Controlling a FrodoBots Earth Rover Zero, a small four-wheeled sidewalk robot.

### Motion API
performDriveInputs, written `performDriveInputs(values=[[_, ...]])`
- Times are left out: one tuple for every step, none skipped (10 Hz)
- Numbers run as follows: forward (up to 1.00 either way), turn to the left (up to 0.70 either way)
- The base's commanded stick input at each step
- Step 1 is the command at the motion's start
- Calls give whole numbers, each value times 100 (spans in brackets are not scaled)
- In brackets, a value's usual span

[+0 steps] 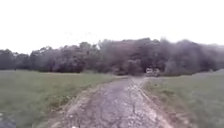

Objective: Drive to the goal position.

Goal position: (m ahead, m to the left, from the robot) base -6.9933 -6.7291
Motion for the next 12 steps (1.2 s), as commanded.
performDriveInputs(values=[[100, 0], [100, 0], [100, 0], [100, 0], [100, 0], [100, 0], [100, 0], [100, 0], [100, 0], [100, 0], [100, 0], [97, 0]])
